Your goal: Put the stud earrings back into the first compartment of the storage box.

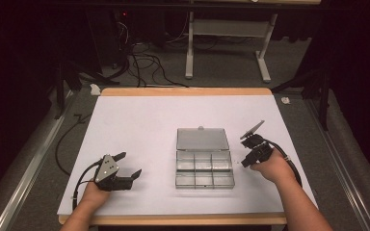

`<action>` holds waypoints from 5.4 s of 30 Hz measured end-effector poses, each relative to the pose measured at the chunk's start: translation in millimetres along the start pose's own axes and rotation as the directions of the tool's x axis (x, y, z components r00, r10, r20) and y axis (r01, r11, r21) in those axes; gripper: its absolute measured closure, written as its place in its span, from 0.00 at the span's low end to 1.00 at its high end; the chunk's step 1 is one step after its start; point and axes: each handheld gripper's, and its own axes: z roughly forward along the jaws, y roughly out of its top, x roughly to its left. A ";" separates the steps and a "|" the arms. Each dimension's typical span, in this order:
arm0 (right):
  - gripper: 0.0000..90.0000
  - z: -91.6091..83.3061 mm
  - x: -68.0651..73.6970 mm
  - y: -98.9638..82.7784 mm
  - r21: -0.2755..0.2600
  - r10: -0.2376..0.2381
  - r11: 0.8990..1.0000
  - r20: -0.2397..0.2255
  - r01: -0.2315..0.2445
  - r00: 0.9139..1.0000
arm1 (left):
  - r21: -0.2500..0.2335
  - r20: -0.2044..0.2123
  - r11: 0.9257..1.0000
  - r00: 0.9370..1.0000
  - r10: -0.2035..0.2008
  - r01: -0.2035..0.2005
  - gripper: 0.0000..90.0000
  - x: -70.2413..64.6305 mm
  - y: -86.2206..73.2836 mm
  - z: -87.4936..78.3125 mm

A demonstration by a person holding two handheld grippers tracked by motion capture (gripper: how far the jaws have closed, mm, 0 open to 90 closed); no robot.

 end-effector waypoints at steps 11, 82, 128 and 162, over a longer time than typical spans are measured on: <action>0.96 -14.6 11.8 4.6 0.016 -0.022 1.000 0.001 0.022 1.000 | -0.007 -0.004 1.000 1.000 0.004 -0.004 0.17 -0.9 -0.3 -0.7; 0.96 10.3 131.1 87.1 0.053 -0.287 0.955 -0.080 0.292 0.955 | -0.018 0.014 1.000 1.000 0.010 -0.010 0.17 -0.2 -0.7 -1.9; 0.91 -2.2 129.1 88.5 0.044 -0.304 0.951 -0.037 0.305 0.952 | -0.017 0.014 1.000 1.000 0.010 -0.009 0.17 -0.1 -0.7 -1.9; 0.92 -14.6 13.5 16.9 0.043 -0.069 0.997 0.016 0.068 0.997 | -0.011 0.012 1.000 1.000 0.005 -0.005 0.17 -0.1 -0.4 -1.2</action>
